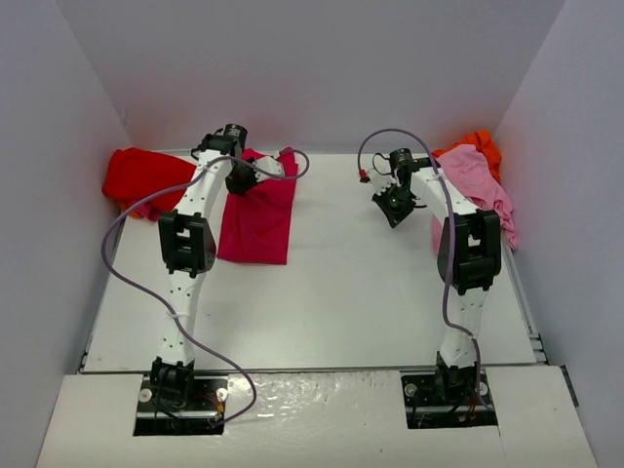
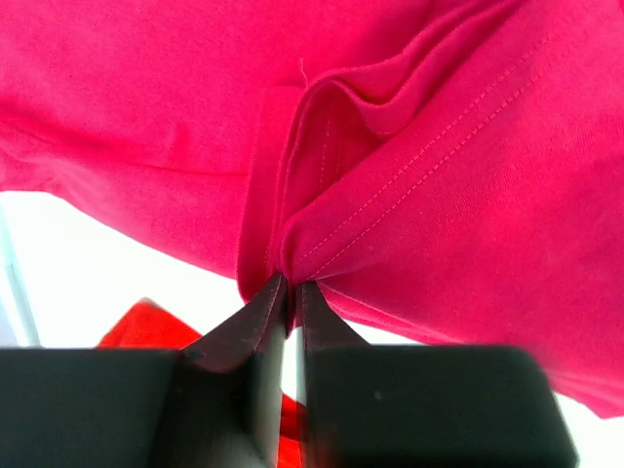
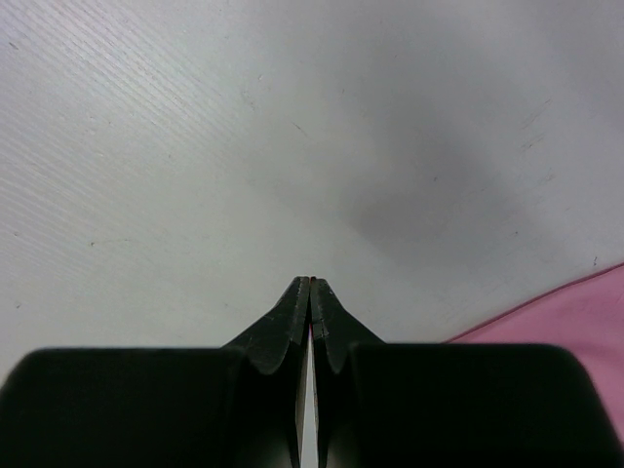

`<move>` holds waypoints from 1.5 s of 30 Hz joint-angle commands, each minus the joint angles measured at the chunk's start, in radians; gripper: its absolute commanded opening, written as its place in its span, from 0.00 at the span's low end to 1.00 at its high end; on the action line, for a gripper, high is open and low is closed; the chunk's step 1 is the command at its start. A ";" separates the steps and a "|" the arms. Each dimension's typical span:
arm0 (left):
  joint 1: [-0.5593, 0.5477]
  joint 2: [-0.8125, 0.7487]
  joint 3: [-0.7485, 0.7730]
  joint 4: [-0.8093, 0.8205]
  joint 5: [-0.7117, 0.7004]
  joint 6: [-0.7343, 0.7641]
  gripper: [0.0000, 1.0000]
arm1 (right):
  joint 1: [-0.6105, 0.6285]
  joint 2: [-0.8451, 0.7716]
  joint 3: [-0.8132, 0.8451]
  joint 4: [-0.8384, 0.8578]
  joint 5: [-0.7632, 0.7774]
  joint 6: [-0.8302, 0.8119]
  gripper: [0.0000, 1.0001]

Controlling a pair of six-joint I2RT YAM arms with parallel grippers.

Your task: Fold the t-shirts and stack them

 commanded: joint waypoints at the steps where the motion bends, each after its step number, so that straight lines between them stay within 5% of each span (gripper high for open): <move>1: 0.010 0.068 0.122 0.078 -0.061 -0.064 0.21 | 0.027 -0.006 0.023 -0.001 0.002 0.004 0.00; 4: 0.013 0.078 0.135 0.114 -0.077 -0.104 0.57 | 0.033 -0.011 0.015 -0.001 0.023 -0.002 0.00; 7: 0.010 0.007 0.042 0.216 -0.067 -0.117 0.62 | 0.034 -0.013 0.016 0.000 0.032 -0.007 0.00; 21: -0.037 -0.199 0.017 0.132 0.055 -0.091 0.59 | 0.023 -0.022 0.004 0.011 0.048 -0.017 0.00; 35: -0.206 -0.061 0.051 -0.037 0.006 0.053 0.46 | -0.055 -0.011 0.033 0.100 0.305 0.099 0.00; 45: -0.212 0.056 0.111 -0.056 -0.041 0.100 0.40 | -0.077 0.004 0.023 0.113 0.311 0.095 0.00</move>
